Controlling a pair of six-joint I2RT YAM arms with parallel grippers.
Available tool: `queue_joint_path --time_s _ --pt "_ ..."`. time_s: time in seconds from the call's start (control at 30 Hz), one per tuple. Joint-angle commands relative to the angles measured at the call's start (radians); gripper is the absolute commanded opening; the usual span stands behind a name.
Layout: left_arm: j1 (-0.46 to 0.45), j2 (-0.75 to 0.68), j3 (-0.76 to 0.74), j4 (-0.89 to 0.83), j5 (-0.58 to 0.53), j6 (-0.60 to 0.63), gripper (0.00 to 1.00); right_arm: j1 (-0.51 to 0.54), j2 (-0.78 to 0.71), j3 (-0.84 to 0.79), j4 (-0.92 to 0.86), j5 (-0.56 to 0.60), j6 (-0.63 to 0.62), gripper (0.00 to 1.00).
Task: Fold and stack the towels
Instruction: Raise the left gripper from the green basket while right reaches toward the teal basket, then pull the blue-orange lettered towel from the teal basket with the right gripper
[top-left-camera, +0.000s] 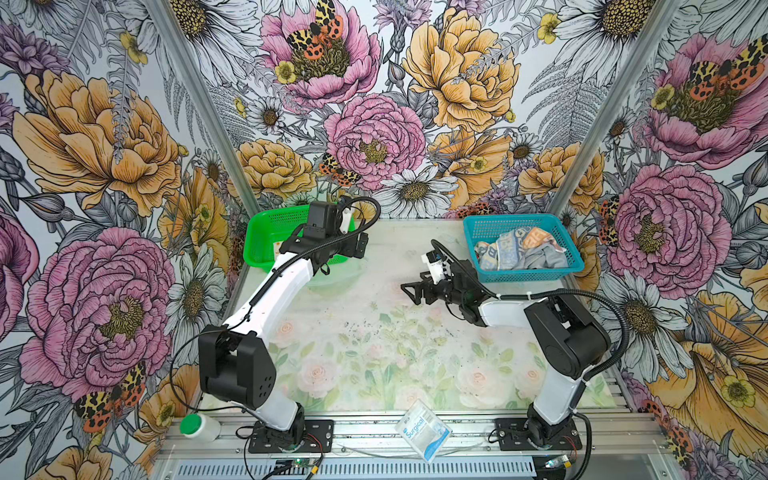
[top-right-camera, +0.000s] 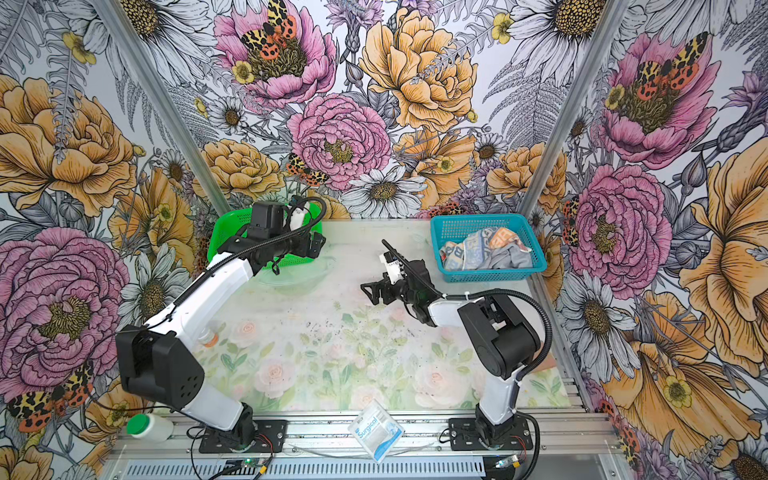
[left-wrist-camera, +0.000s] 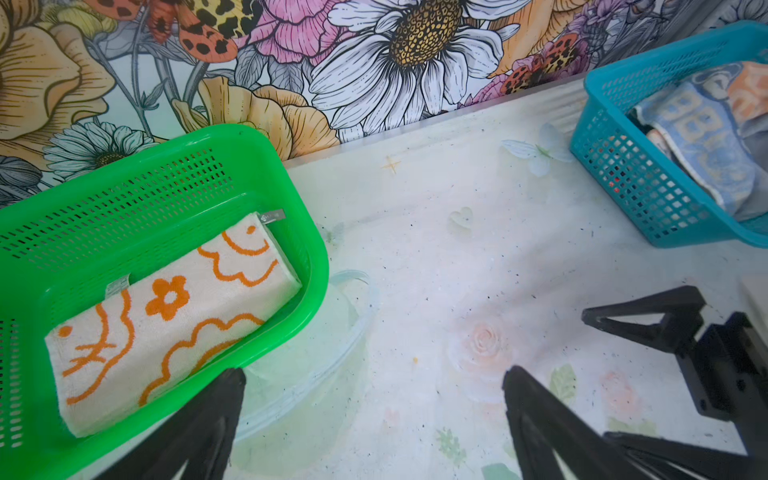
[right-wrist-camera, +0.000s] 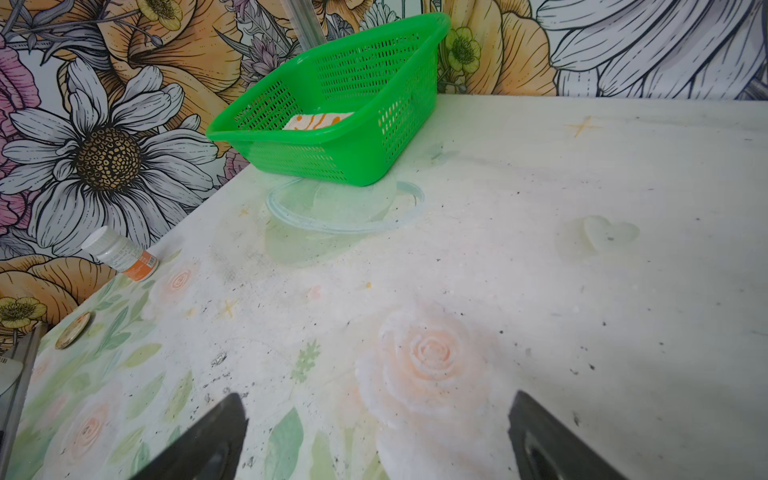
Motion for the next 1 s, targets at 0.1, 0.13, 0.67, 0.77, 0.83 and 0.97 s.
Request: queue_joint_path --time_s 0.1,0.13,0.67,0.77,0.83,0.97 --pt "0.019 -0.063 -0.069 0.216 0.23 0.001 0.99 -0.021 -0.027 -0.065 0.129 0.004 -0.017 1.0" --pt "0.024 -0.064 -0.065 0.216 0.248 -0.011 0.99 -0.024 -0.023 -0.079 0.155 0.011 -0.02 0.99" --pt "0.044 -0.035 -0.05 0.224 0.368 -0.09 0.99 -0.211 -0.26 0.326 -0.61 0.278 0.079 0.99" --pt "-0.03 -0.027 -0.061 0.224 0.34 -0.058 0.99 -0.33 -0.263 0.377 -0.701 0.302 0.107 0.99" --pt "-0.08 -0.019 -0.063 0.212 0.337 -0.031 0.99 -0.421 -0.259 0.392 -0.73 0.303 0.138 1.0" --pt "-0.153 0.008 -0.056 0.204 0.351 -0.029 0.99 -0.553 -0.188 0.445 -0.78 0.292 0.148 0.99"
